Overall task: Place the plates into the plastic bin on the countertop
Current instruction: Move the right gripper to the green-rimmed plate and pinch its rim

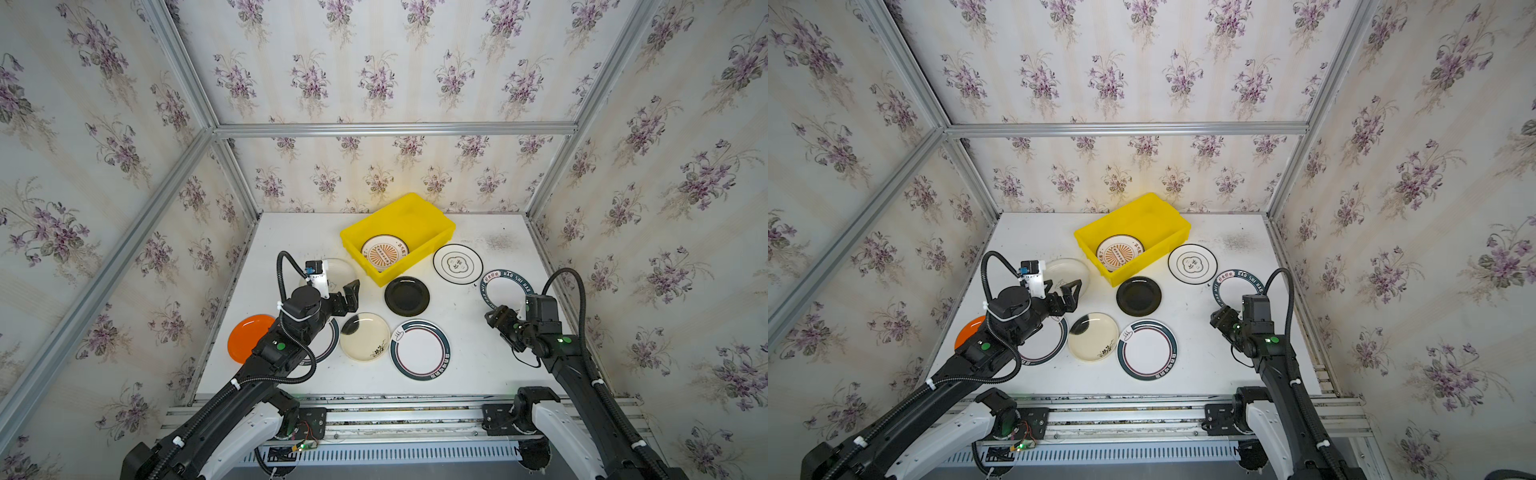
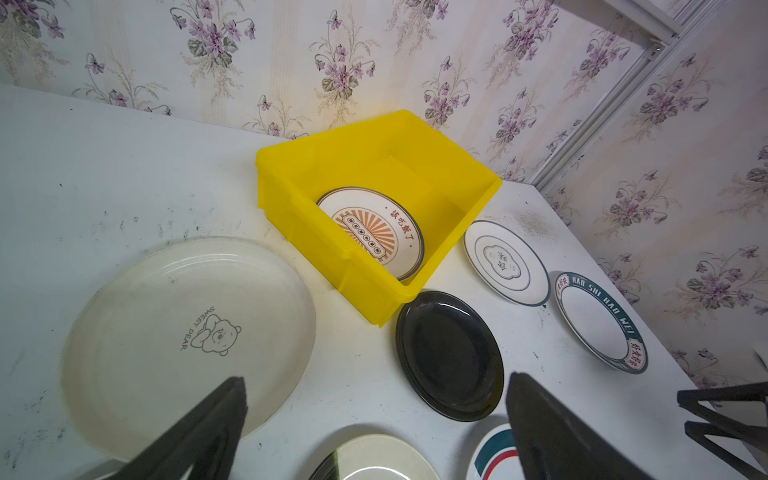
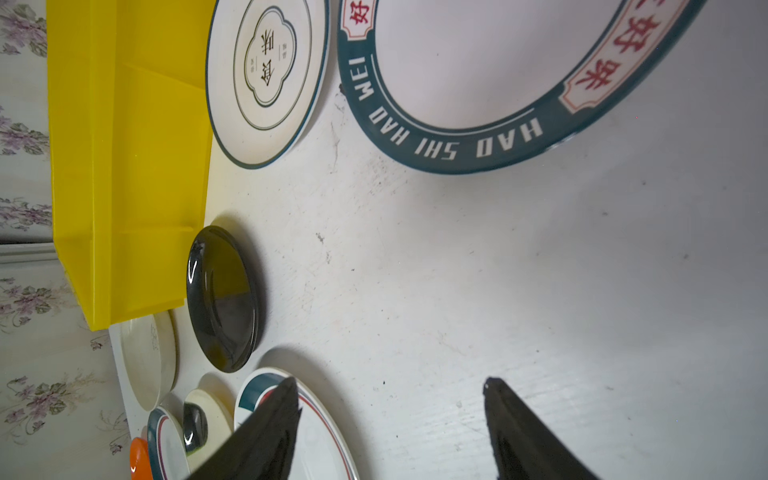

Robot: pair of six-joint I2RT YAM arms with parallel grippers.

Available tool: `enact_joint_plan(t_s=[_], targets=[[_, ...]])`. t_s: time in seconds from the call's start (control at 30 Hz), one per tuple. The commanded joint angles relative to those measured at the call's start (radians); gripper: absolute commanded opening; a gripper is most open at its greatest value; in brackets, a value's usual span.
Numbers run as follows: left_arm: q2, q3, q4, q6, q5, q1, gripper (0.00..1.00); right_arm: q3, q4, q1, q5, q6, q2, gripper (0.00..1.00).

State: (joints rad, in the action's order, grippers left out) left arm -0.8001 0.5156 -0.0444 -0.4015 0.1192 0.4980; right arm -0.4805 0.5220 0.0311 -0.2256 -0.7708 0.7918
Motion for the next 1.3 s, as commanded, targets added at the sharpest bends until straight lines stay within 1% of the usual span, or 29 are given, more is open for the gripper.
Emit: enact_joint_plan(t_s=[0.0, 0.1, 0.3, 0.43, 0.57, 0.7, 0.83, 0.93, 1.1, 1.2, 1.27], targets=[[0.016, -0.048, -0.117, 0.030, -0.088, 0.001, 1.00, 0.001, -0.093, 0.026, -0.036, -0.026, 0.033, 0.73], [0.017, -0.092, -0.194, 0.045, -0.153, 0.001, 1.00, -0.003, -0.129, 0.053, -0.062, -0.036, 0.085, 0.72], [0.024, -0.147, -0.272, 0.074, -0.250, 0.001, 1.00, 0.011, -0.183, 0.093, -0.096, -0.066, 0.153, 0.72], [0.011, -0.160, -0.303, 0.052, -0.262, 0.001, 1.00, 0.035, -0.211, 0.118, -0.068, -0.089, 0.168, 0.72], [-0.014, -0.151, -0.299, 0.054, -0.270, 0.001, 1.00, 0.066, -0.258, 0.143, -0.065, -0.151, 0.175, 0.70], [-0.010, -0.136, -0.264, 0.075, -0.249, 0.001, 1.00, 0.092, -0.285, 0.153, -0.007, -0.210, 0.153, 0.69], [0.008, -0.141, -0.255, 0.081, -0.234, 0.001, 1.00, 0.093, -0.275, 0.158, 0.079, -0.242, 0.119, 0.68], [0.016, -0.144, -0.258, 0.085, -0.230, 0.001, 1.00, 0.081, -0.252, 0.163, 0.134, -0.253, 0.104, 0.64], [0.004, -0.152, -0.300, 0.085, -0.258, 0.001, 1.00, 0.080, -0.276, 0.179, 0.124, -0.259, 0.133, 0.63], [-0.012, -0.149, -0.313, 0.050, -0.244, 0.001, 1.00, 0.090, -0.321, 0.199, 0.099, -0.262, 0.171, 0.63], [-0.025, -0.152, -0.328, 0.059, -0.259, 0.001, 1.00, 0.095, -0.349, 0.214, 0.086, -0.260, 0.198, 0.62]])
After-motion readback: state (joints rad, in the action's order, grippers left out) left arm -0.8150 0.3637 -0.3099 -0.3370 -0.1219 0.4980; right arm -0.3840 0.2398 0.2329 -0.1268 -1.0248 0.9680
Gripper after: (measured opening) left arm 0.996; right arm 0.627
